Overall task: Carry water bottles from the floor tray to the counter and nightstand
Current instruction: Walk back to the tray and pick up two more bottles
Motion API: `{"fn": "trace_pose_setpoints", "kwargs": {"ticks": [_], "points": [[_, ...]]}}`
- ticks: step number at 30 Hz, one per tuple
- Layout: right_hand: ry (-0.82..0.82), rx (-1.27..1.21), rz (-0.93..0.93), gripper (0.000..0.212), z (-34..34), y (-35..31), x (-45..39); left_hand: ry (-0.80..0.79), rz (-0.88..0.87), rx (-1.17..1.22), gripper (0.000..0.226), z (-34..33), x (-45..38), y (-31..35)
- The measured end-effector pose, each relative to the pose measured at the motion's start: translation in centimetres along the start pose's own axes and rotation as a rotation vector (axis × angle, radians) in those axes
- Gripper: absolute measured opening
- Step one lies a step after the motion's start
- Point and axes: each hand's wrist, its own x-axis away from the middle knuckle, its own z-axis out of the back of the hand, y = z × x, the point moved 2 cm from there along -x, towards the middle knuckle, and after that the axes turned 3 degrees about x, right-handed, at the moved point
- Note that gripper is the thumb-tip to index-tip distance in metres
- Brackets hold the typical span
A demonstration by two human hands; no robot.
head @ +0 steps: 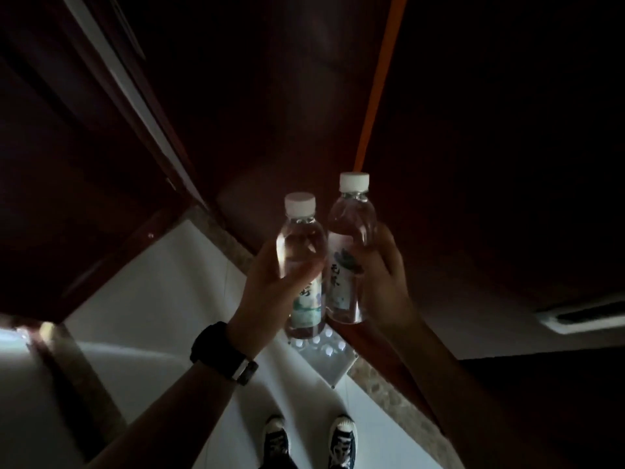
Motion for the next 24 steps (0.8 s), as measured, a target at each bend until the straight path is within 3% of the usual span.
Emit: {"fn": "trace_pose_setpoints", "kwargs": {"ticks": [2, 8, 14, 19, 24], "points": [[-0.013, -0.049, 0.004, 0.018, -0.1, -4.4, 1.7, -0.095, -0.035, 0.09, 0.038, -0.5, 0.5, 4.2], [0.137, -0.103, 0.067, 0.046, 0.6, -10.3, 5.9, -0.214, -0.07, 0.161, 0.034, -3.4, 0.3, 9.7], [0.539, -0.093, 0.206, 0.052, 5.0, -12.9, 14.4, -0.594, -0.034, 0.179, 0.027, -10.8, 2.1, 11.4], [0.932, -0.038, 0.306, 0.052, 10.2, -14.8, 27.5, -0.957, 0.093, 0.217, 0.059, -20.4, 9.2, 11.5], [1.349, -0.055, 0.43, 0.041, 12.8, -15.4, 44.0, -1.362, 0.18, 0.243, 0.08, -30.0, 22.9, 12.8]]}}
